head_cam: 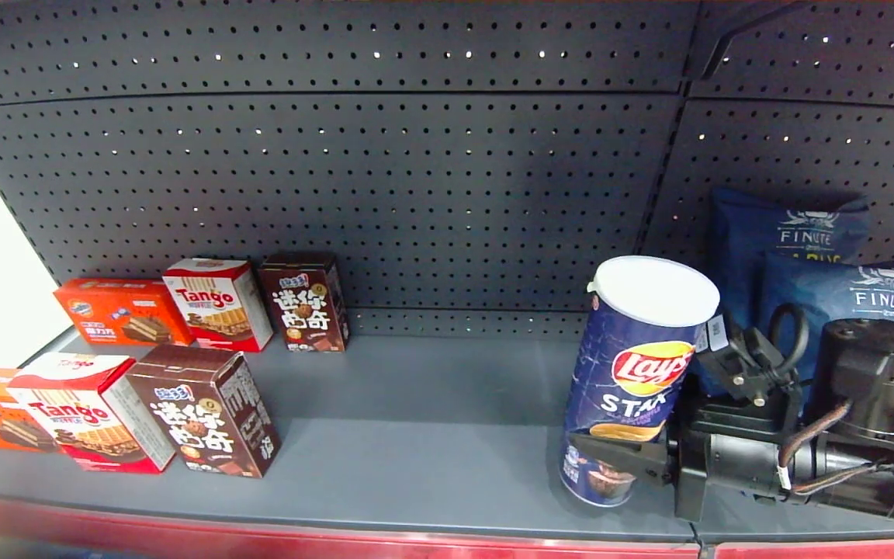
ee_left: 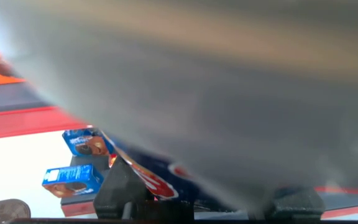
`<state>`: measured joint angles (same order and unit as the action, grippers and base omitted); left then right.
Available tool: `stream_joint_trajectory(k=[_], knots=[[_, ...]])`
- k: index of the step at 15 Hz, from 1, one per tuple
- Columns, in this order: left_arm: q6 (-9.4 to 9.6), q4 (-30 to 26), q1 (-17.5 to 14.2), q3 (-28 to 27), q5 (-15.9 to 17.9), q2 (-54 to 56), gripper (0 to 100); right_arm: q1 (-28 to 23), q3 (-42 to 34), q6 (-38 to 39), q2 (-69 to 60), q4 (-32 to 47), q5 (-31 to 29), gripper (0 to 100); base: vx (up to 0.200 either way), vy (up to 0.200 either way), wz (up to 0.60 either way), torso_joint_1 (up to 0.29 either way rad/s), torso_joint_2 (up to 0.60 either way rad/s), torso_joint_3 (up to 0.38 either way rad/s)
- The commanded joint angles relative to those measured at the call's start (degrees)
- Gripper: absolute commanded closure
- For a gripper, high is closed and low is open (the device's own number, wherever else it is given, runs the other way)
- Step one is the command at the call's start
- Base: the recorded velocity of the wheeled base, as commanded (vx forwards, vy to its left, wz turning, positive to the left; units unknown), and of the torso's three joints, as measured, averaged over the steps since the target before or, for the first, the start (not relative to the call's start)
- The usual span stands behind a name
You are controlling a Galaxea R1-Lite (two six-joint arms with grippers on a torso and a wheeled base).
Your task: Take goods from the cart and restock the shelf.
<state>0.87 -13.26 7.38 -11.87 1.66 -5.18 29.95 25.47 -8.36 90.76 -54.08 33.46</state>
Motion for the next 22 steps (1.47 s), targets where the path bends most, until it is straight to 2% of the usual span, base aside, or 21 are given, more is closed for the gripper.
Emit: stream_joint_trajectory(k=[1, 9, 14, 22], knots=[[0.01, -0.1, -0.08, -0.08, -0.08, -0.09, 100, -0.07, -1.47, -0.16, 0.21, -0.33, 0.02, 100, 0.0, 0.0, 0.0, 0.0, 0.0, 0.0], [0.36, -0.36, -0.08, -0.52, -0.08, -0.09, 100, 0.72, -0.86, 0.19, 5.13, -3.75, 0.02, 100, 0.0, 0.0, 0.0, 0.0, 0.0, 0.0], [0.36, -0.45, -0.08, -0.69, -0.08, -0.09, 100, 2.04, -1.3, 0.54, 9.52, -9.99, -2.61, 100, 0.0, 0.0, 0.0, 0.0, 0.0, 0.0], [0.36, -0.36, -0.08, -0.08, 0.01, -0.09, 100, 2.3, -0.07, 0.54, 13.66, -11.75, -2.61, 100, 0.0, 0.0, 0.0, 0.0, 0.0, 0.0]])
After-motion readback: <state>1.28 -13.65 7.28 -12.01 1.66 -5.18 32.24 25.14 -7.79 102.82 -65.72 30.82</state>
